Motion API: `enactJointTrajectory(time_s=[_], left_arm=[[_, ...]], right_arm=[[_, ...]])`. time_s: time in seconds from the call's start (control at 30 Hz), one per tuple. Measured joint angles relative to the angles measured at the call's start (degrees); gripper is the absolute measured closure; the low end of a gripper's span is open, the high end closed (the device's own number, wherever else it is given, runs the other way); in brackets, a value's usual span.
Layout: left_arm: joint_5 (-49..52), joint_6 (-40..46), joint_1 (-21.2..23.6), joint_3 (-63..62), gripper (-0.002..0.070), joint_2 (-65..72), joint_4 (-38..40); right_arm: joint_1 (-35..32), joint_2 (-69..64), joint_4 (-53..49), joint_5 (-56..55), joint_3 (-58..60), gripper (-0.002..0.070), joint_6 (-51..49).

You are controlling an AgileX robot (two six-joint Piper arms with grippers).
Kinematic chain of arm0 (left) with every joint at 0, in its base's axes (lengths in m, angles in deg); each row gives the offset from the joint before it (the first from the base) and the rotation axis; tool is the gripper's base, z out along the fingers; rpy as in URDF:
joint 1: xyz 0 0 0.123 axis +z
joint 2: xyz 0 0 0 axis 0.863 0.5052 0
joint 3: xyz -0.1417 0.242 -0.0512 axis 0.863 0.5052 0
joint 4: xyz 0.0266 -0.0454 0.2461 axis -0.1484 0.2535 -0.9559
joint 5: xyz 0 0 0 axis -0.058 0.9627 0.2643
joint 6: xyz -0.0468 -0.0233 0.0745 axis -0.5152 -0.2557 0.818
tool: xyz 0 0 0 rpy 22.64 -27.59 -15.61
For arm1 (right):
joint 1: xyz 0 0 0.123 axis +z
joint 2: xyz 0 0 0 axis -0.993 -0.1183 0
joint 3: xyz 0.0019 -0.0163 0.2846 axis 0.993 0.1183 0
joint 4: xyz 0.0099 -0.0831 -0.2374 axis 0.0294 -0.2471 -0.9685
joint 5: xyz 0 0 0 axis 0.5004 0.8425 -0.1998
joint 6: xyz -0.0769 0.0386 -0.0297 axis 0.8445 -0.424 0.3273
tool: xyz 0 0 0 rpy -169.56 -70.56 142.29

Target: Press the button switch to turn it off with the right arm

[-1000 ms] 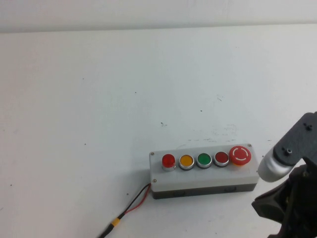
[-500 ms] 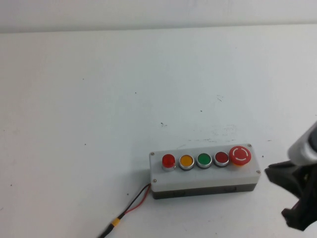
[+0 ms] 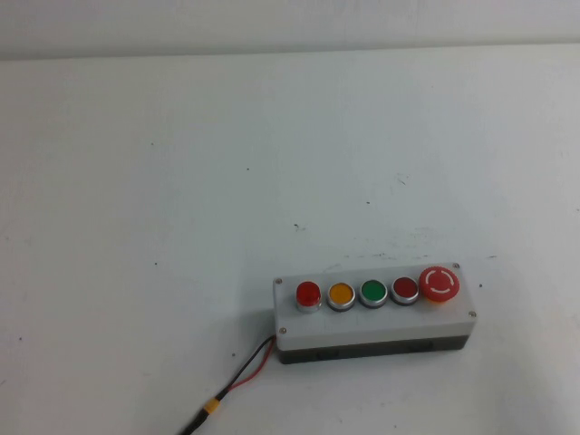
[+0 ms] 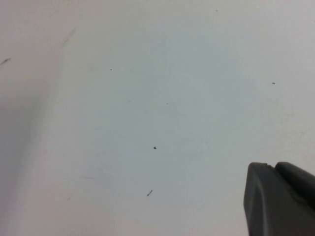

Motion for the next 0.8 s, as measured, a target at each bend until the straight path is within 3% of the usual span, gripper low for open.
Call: enactJointTrajectory(time_s=[0.27, 0.63, 0.8], left_arm=[[0.0, 0.0, 0.0, 0.0, 0.0677, 0.0, 0.0], [0.0, 0.0, 0.0, 0.0, 0.0677, 0.0, 0.0], [0.0, 0.0, 0.0, 0.0, 0.0677, 0.0, 0.0]], right_arm=[[-7.7, 13.2, 0.0, 6.5, 1.3, 0.0692, -10.1], [-7.8, 25.5, -0.6, 23.7, 1.3, 0.0692, -10.6], [-7.1, 25.6, -0.6, 25.8, 1.3, 0.0692, -6.4]])
